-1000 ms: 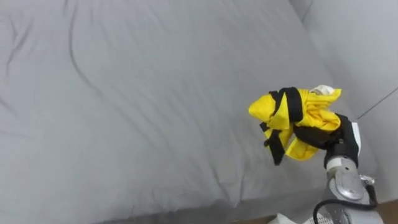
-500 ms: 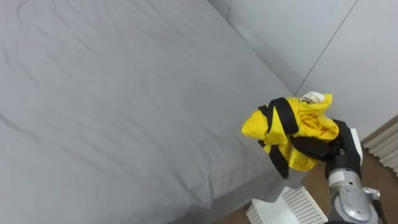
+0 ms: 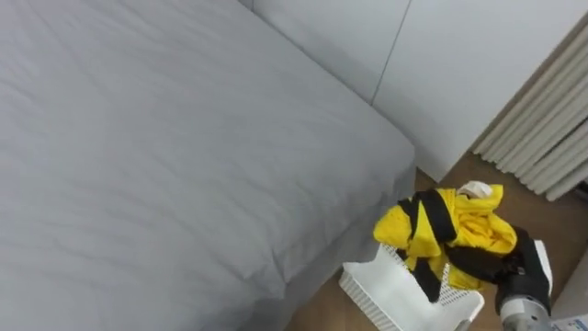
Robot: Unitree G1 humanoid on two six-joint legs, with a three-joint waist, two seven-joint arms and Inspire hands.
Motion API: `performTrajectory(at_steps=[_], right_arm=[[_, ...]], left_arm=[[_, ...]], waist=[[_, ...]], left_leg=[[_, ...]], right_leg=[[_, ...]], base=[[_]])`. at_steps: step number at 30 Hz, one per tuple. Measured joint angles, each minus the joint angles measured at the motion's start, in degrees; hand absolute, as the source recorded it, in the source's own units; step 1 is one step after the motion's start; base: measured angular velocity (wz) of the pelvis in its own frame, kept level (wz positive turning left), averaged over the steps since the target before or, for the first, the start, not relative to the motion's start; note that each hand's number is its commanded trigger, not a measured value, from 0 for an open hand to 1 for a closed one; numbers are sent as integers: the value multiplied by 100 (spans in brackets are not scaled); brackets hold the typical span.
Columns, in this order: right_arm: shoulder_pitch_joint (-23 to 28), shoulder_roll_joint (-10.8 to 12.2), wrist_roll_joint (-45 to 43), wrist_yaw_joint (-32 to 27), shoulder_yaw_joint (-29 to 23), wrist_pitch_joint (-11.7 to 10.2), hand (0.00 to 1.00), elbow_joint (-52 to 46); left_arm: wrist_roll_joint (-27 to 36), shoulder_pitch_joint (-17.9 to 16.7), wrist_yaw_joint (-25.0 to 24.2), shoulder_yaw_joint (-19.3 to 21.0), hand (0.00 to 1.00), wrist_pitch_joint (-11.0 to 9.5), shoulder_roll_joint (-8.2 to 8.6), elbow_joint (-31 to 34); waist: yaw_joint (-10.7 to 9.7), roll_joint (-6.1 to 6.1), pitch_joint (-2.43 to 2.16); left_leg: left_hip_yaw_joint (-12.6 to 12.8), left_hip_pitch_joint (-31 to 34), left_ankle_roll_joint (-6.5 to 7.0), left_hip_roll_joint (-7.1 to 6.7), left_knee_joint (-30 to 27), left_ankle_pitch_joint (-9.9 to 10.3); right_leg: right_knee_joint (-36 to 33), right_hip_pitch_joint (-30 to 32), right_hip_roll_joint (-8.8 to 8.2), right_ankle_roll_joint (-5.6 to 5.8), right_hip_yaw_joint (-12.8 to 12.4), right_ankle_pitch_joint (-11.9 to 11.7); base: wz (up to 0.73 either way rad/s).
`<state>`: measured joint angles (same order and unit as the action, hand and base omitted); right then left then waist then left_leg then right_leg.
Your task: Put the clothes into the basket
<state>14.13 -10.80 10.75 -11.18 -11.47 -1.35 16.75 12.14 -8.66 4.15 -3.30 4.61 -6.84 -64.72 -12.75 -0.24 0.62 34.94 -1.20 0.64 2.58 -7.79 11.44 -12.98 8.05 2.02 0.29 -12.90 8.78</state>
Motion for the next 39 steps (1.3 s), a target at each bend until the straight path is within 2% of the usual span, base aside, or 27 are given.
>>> performTrajectory(at_steps=[3, 5, 7, 9, 11, 14, 17, 19, 21, 23, 26, 29, 34, 37, 39], right_arm=[[-343, -199, 164, 4, -152, 21, 100, 397], [-724, -524, 290, -81, -328, 17, 100, 805], [-1089, -744, 304, -244, -472, 3, 100, 1242], [-1433, -969, 335, -426, -573, -55, 100, 1747], [-1731, -1081, 350, -526, -580, -62, 100, 2085], [-2269, -1155, 342, -708, -572, -124, 100, 2692], [-2519, -1163, 503, -755, -555, -189, 100, 3178], [-2750, -1185, 527, -771, -550, -189, 100, 3507], [-2941, -1253, 607, -782, -539, -196, 100, 3734], [-3050, -1432, 737, -893, -455, -254, 100, 3883], [-3140, -1576, 798, -1079, -317, -330, 100, 3897], [-3329, -1600, 819, -1213, -321, -454, 100, 4142], [-3431, -1610, 799, -1333, -309, -458, 100, 4279], [-3501, -1621, 754, -1431, -277, -458, 100, 4323], [-3506, -1640, 702, -1450, -266, -458, 100, 4323]], left_arm=[[212, 1, -21, -17, 0, 5, 1, -19], [214, 39, -66, -9, 0, 5, 22, -30], [215, 82, -88, -23, 0, 5, 19, -52], [226, 179, -92, -121, 0, 4, 13, -72], [227, 233, -116, -165, 0, 0, 12, -73], [225, 400, -212, -406, 0, -19, -36, -72], [232, 492, -259, -625, 0, -114, -69, -69], [281, 500, -265, -765, 0, -163, -78, -63], [342, 520, -271, -928, 0, -223, -88, -63], [340, 605, -271, -1127, 0, -291, -94, -59], [339, 692, -271, -1388, 0, -433, -108, -59], [338, 764, -268, -1546, 0, -467, -102, -52], [359, 914, -258, -1729, 0, -481, -76, -48], [359, 1054, -257, -1767, 0, -514, -72, -43], [362, 1124, -258, -1837, 0, -514, -72, -42]], waist=[[-144, 110, 10], [-222, 218, 20], [-282, 273, 14], [-283, 333, 23], [-252, 415, 19], [-231, 572, 20], [-102, 647, 20], [-84, 691, 21], [-77, 722, 21], [30, 763, 23], [88, 807, 33], [87, 823, 29], [105, 826, 37], [139, 835, 66], [183, 838, 67]], left_leg=[[148, 192, 50, 2, -50, 38], [163, 395, 91, -10, -153, 60], [155, 524, 121, -30, -178, 73], [100, 680, 162, -32, -190, 61], [117, 827, 192, -27, -203, 42], [111, 1205, 245, -35, -339, 24], [115, 1390, 268, -47, -406, 7], [105, 1455, 275, -69, -408, -7], [100, 1517, 289, -120, -405, -23], [112, 1586, 301, -154, -407, -30], [111, 1674, 308, -157, -415, -35], [106, 1741, 308, -173, -429, -36], [27, 1785, 307, -199, -445, -37], [-57, 1832, 309, -221, -448, -36], [-61, 1908, 313, -226, -453, -38]], right_leg=[[-110, 307, 29, 41, -162, -56], [-215, 543, 34, 85, -267, -90], [-321, 708, 29, 97, -283, -89], [-394, 905, 29, 120, -310, -113], [-394, 1053, 40, 138, -361, -164], [-508, 1405, 20, 166, -364, -215], [-618, 1617, 30, 165, -364, -213], [-718, 1729, 21, 151, -357, -185], [-891, 1881, -1, 160, -374, -114], [-997, 2018, -2, 170, -426, -83], [-1024, 2123, -2, 170, -433, -83], [-1120, 2203, -5, 164, -438, -41], [-1205, 2270, -10, 149, -435, 12], [-1203, 2308, -15, 150, -436, 16], [-1224, 2395, -20, 151, -436, 16]], base=[[-37], [-21], [-9], [-4], [-10], [0], [1], [0], [0], [-2], [-2], [0], [0], [0], [0]])
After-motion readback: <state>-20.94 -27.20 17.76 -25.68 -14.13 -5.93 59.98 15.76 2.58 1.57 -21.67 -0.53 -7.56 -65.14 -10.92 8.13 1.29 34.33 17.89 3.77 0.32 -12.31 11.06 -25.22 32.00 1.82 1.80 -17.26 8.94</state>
